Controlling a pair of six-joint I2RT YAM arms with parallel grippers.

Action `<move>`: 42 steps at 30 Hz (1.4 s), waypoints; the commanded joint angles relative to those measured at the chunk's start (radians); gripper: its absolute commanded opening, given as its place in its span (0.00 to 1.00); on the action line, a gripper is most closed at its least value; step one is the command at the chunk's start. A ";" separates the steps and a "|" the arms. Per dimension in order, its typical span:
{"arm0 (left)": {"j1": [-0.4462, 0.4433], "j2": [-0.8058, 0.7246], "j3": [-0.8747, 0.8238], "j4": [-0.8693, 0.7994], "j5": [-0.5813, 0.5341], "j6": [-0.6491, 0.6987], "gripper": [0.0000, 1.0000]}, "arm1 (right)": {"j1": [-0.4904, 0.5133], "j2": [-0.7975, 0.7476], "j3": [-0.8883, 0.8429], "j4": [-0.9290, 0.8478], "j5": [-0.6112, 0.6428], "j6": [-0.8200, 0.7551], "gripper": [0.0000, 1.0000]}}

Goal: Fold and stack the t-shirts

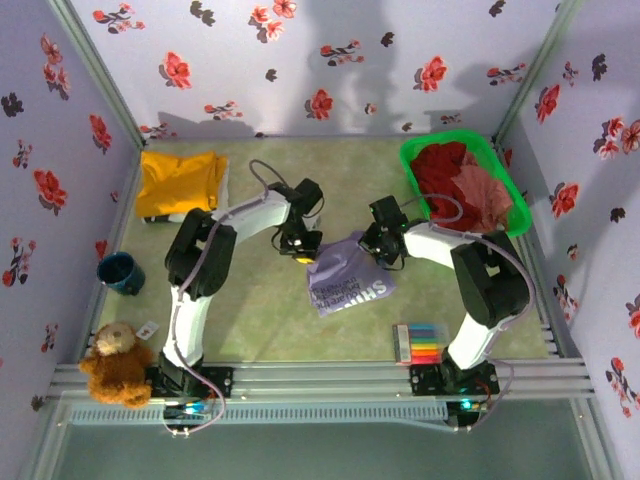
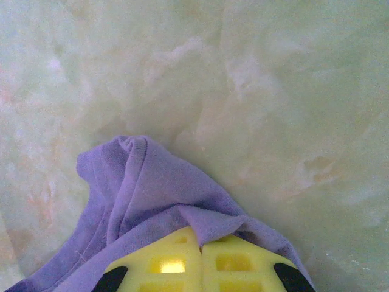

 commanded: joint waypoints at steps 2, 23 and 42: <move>0.045 -0.074 0.007 -0.050 0.007 -0.050 0.00 | -0.006 0.019 -0.050 -0.079 0.032 -0.008 0.00; 0.156 -0.142 -0.171 0.270 0.210 -0.156 0.28 | -0.054 -0.242 0.005 -0.214 -0.001 -0.128 0.47; 0.154 -0.172 -0.163 0.223 0.195 -0.161 0.35 | -0.064 -0.014 0.116 -0.213 -0.246 -0.209 0.50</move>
